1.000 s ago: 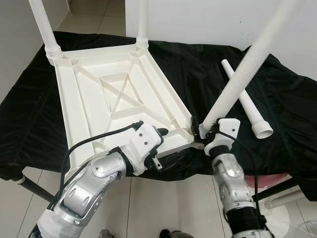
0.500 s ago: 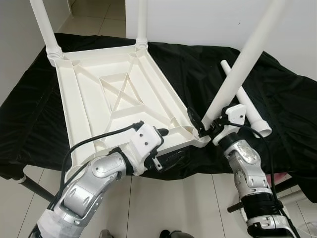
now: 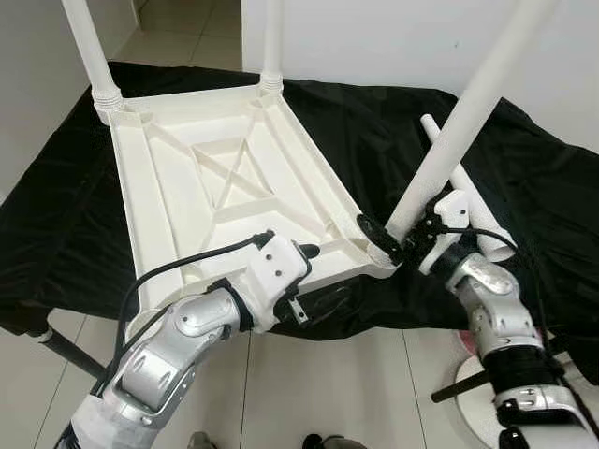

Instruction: Building children table

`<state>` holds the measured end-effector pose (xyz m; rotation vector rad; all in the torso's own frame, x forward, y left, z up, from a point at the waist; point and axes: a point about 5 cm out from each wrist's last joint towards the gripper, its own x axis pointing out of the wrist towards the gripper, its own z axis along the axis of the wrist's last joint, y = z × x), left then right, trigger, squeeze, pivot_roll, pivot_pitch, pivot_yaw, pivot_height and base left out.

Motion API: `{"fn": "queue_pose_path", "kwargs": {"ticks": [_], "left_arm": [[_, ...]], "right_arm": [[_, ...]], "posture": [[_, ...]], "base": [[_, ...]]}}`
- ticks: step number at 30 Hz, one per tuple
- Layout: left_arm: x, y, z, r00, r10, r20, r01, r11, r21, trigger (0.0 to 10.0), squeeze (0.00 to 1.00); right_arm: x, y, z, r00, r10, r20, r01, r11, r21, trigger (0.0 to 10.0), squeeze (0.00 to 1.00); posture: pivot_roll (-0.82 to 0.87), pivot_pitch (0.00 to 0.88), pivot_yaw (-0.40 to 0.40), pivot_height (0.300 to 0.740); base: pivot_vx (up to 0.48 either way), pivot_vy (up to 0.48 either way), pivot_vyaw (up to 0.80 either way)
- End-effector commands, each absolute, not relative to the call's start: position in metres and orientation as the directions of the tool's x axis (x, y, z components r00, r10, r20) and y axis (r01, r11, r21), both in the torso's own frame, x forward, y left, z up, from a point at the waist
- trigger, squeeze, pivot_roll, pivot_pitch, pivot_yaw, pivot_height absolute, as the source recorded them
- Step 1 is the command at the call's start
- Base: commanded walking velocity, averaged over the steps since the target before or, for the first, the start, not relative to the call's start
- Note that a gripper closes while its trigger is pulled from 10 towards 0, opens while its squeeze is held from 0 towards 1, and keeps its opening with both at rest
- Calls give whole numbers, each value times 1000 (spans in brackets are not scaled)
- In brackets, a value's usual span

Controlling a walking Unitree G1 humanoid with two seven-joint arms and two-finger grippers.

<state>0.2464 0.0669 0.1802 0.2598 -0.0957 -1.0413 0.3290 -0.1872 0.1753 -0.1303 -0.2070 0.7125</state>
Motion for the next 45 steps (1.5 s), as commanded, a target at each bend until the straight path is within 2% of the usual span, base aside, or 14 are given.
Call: {"fn": "queue_pose_path", "kwargs": {"ticks": [1,12,13,21,26,28,36,45], "left_arm": [[242,62,179,444,-893,-72,871,412,268,10000,0],[243,60,179,450,-890,-72,865,414,283,10000,0],[243,61,179,451,-889,-72,864,415,285,10000,0],[244,60,179,450,-890,-74,865,413,285,10000,0],[244,59,177,449,-890,-75,865,412,285,10000,0],[244,59,177,451,-889,-73,864,415,285,10000,0],[247,59,176,461,-884,-72,857,423,294,10000,0],[251,61,175,467,-881,-80,852,424,306,10000,0]], "right_arm": [[329,-191,171,729,675,114,-655,736,-173,78,0],[329,-198,165,743,662,101,-647,749,-144,0,0],[329,-198,163,751,653,99,-642,757,-127,10000,0],[328,-195,157,780,617,103,-611,787,-92,10000,0],[332,-186,155,845,524,105,-517,852,-82,10000,0],[335,-185,152,896,437,77,-431,899,-80,10000,0],[332,-173,153,936,343,74,-339,939,-60,10000,0],[319,-152,149,998,31,55,-34,998,56,10000,0]], "posture": [[35,114,-71,740],[34,111,-70,740],[32,107,-69,740],[32,109,-69,740],[26,109,-74,740],[24,105,-80,740],[16,94,-90,740],[10,82,-86,740]], "base": [[0,0,0],[0,0,0],[0,0,0],[0,0,0],[0,0,0],[0,0,0],[0,0,0],[0,0,0]]}}
